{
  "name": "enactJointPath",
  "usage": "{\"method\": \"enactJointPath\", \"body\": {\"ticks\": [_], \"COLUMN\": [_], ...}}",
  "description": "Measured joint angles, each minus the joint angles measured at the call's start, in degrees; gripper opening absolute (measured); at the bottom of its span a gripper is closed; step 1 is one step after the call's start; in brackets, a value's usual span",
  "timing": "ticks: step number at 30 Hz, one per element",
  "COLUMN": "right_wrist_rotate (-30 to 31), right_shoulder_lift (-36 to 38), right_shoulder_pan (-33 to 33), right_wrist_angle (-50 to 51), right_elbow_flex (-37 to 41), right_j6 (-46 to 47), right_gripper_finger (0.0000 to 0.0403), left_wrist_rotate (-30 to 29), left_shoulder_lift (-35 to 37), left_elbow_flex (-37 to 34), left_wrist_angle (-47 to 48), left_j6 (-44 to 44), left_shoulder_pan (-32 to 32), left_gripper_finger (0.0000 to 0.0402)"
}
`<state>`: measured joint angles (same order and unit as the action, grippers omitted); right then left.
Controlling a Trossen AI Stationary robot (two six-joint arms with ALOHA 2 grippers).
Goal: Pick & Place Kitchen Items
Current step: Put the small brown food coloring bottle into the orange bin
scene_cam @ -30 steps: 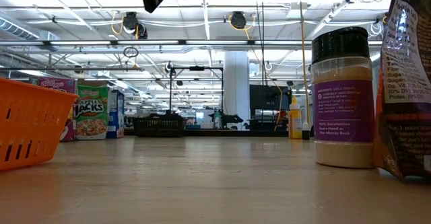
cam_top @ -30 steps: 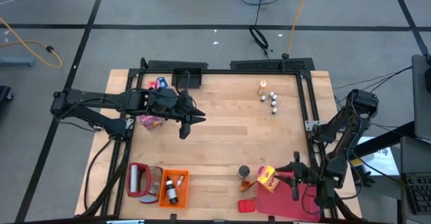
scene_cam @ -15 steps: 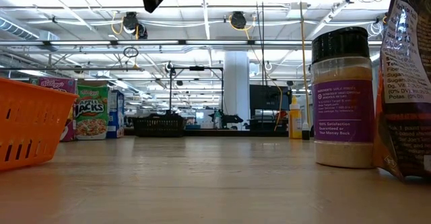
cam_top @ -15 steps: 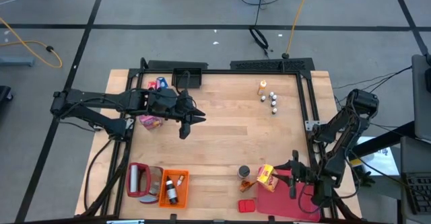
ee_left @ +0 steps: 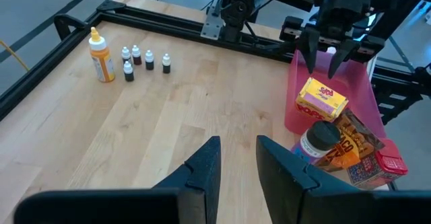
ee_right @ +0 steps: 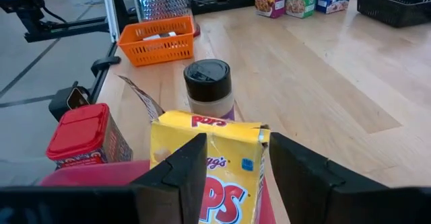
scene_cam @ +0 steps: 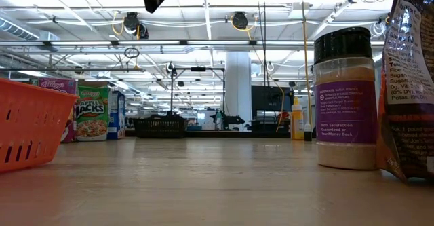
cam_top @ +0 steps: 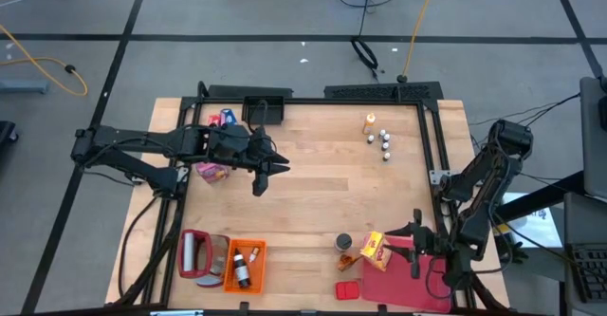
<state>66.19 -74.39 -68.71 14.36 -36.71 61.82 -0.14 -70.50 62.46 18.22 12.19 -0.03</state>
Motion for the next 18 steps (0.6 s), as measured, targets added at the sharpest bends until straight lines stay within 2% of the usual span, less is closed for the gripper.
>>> {"method": "enactJointPath", "body": {"ticks": [5,13,18], "right_wrist_rotate": [0.63,0.89,-7.85], "right_shoulder_lift": [0.36,3.98,3.96], "right_shoulder_pan": [0.85,3.88,10.82], "right_wrist_angle": [-3.69,-19.41,-24.59], "right_elbow_flex": [0.00,-0.04,-0.04], "right_j6": [-3.35,-27.90,-37.59], "right_gripper_finger": [0.0155,0.0155,0.0155], "left_wrist_rotate": [0.00,-0.01,-0.04], "left_shoulder_lift": [0.00,0.00,0.00], "left_elbow_flex": [0.00,0.00,0.00], "left_wrist_angle": [0.00,0.02,0.02], "left_j6": [0.00,-0.01,0.00], "left_shoulder_pan": [0.00,0.00,0.02], "left_gripper_finger": [0.0095,0.0095,0.0095]}}
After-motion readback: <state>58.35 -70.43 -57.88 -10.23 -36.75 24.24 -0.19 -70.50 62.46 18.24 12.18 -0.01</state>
